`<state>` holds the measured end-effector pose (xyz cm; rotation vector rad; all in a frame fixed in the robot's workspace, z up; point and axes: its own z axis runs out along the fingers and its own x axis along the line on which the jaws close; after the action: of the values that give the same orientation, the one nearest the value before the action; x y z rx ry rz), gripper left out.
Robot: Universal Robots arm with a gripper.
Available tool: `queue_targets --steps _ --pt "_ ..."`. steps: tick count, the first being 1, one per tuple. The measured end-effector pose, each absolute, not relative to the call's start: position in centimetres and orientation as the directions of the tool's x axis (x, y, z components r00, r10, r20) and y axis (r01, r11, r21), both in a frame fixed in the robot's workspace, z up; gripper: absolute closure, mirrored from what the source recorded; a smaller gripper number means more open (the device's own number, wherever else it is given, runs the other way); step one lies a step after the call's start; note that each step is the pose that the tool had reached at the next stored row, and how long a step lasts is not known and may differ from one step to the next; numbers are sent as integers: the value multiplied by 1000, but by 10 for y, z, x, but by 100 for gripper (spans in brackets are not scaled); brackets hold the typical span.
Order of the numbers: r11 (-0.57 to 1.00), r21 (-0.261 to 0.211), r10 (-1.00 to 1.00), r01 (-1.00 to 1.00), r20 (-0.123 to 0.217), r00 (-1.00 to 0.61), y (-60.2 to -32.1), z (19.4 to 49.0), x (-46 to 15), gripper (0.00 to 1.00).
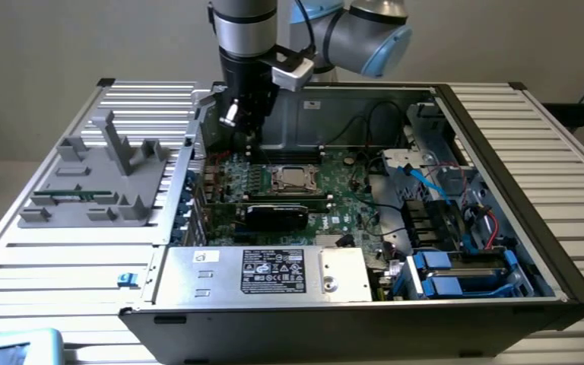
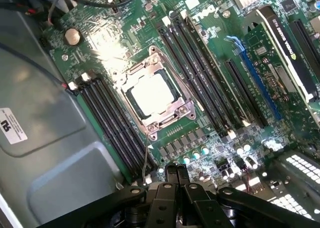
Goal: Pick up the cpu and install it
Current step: 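Close the cpu cover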
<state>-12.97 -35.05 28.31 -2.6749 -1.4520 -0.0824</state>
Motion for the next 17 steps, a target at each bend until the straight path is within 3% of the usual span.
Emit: queue_targets --steps 17 --pt "-758 -59 643 649 93 760 -351 282 -130 88"
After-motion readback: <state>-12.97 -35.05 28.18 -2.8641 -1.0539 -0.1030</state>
